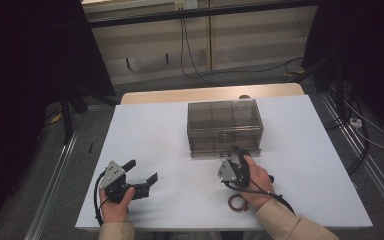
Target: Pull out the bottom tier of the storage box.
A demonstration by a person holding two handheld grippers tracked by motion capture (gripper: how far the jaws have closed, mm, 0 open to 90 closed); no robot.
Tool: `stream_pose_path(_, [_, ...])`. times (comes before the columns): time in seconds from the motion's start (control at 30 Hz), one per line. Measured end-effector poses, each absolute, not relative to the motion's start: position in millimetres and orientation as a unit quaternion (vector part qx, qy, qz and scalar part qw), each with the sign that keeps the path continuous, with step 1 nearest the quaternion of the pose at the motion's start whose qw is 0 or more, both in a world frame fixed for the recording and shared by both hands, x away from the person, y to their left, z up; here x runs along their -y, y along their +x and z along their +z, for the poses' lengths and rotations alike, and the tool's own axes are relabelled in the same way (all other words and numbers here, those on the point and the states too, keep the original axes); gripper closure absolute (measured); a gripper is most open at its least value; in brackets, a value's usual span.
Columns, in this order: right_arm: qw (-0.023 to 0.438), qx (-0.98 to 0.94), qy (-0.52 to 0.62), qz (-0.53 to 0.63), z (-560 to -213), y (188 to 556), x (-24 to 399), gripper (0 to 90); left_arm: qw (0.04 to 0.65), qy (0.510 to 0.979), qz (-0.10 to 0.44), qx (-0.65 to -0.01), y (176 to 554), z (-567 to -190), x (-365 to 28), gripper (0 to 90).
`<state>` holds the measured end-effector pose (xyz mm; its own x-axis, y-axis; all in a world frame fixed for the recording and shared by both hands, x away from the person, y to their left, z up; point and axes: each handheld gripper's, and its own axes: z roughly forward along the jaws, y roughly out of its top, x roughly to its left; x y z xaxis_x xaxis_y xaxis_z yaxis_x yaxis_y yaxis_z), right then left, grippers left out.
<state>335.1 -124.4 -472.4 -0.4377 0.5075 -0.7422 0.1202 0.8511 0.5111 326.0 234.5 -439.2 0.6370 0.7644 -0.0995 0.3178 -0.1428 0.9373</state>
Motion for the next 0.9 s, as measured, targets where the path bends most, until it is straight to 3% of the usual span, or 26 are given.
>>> stream_pose_path(0.4, [0.487, -0.763, 0.323, 0.278, -462, 333, 136, 30.6, 0.538, 0.727, 0.206, -0.374, 326, -440, -234, 3.7])
stream_pose_path(0.9, [0.436, -0.696, 0.453, 0.349, -462, 335, 152, 25.0, 0.539, 0.726, 0.208, -0.374, 326, -439, -235, 3.7])
